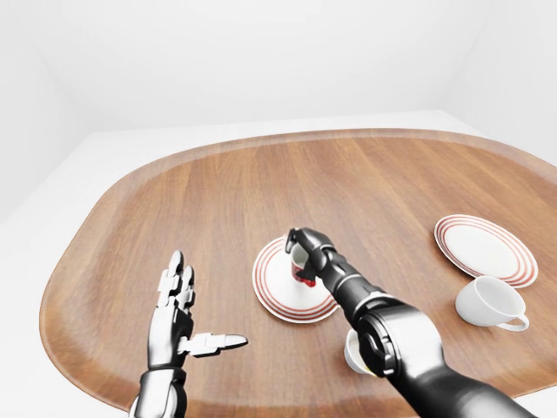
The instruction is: Put the red mug on the left plate.
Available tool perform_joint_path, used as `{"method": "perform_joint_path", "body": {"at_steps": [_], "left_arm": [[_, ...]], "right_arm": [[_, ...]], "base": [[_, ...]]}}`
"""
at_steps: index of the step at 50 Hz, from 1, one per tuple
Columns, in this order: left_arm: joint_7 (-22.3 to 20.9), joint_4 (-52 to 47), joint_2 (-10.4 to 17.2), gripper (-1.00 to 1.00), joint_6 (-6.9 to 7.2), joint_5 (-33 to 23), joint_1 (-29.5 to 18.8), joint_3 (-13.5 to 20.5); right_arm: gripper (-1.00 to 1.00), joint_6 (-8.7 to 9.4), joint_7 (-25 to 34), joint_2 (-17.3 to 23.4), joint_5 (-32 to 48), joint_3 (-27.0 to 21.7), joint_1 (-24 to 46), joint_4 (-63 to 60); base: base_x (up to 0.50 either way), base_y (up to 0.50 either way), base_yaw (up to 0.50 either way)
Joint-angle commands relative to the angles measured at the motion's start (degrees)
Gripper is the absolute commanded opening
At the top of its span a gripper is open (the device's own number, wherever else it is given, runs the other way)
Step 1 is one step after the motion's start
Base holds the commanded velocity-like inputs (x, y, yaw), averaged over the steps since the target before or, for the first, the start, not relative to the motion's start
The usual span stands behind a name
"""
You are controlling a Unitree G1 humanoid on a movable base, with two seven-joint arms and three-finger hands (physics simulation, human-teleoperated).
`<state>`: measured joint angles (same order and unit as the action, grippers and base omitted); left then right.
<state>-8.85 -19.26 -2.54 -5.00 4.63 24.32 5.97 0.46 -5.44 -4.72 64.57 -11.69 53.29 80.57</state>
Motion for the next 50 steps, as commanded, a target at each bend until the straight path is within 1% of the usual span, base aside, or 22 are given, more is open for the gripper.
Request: {"method": "perform_joint_path", "body": {"at_steps": [1, 7, 9, 22, 23, 24, 29, 50], "left_arm": [[-0.2, 0.0, 0.0, 1.00, 0.00, 0.2, 0.1, 0.2], [-0.3, 0.1, -0.1, 1.00, 0.00, 0.3, 0.0, 0.4], [-0.3, 0.1, -0.1, 1.00, 0.00, 0.3, 0.0, 0.4], [-0.4, 0.1, -0.1, 1.00, 0.00, 0.4, -0.1, 0.6], [-0.4, 0.1, -0.1, 1.00, 0.00, 0.5, -0.1, 0.6], [-0.5, 0.0, -0.2, 1.00, 0.00, 0.4, -0.1, 0.6], [-0.5, 0.0, -0.2, 1.00, 0.00, 0.5, -0.2, 0.7], [-0.5, -0.1, -0.3, 1.00, 0.00, 0.3, -0.1, 0.6]], "right_arm": [[-1.00, 1.11, -5.5, -0.5, -7.5, -0.3, -0.4, -0.1], [-1.00, 0.68, -6.1, -0.7, -7.0, -0.7, -0.3, -0.1], [-1.00, 0.20, -6.8, -0.7, -6.9, -0.8, -0.4, -0.1], [-1.00, -0.02, -6.7, -0.9, -6.8, -0.9, -0.7, -0.1], [-0.65, -0.03, -6.4, -0.9, -6.9, -1.0, -0.7, -0.1], [1.00, 0.09, -5.7, -0.8, -7.1, -1.1, -0.7, -0.1], [1.00, 0.15, -4.5, -0.7, -7.3, -1.2, -0.8, -0.1], [1.00, 0.89, -4.7, -0.8, -6.5, -1.1, -1.5, -0.1]], "base": [[0.00, 0.00, 0.00], [0.00, 0.00, 0.00], [0.00, 0.00, 0.00], [0.00, 0.00, 0.00], [0.00, 0.00, 0.00], [0.00, 0.00, 0.00], [0.00, 0.00, 0.00], [0.00, 0.00, 0.00]]}}
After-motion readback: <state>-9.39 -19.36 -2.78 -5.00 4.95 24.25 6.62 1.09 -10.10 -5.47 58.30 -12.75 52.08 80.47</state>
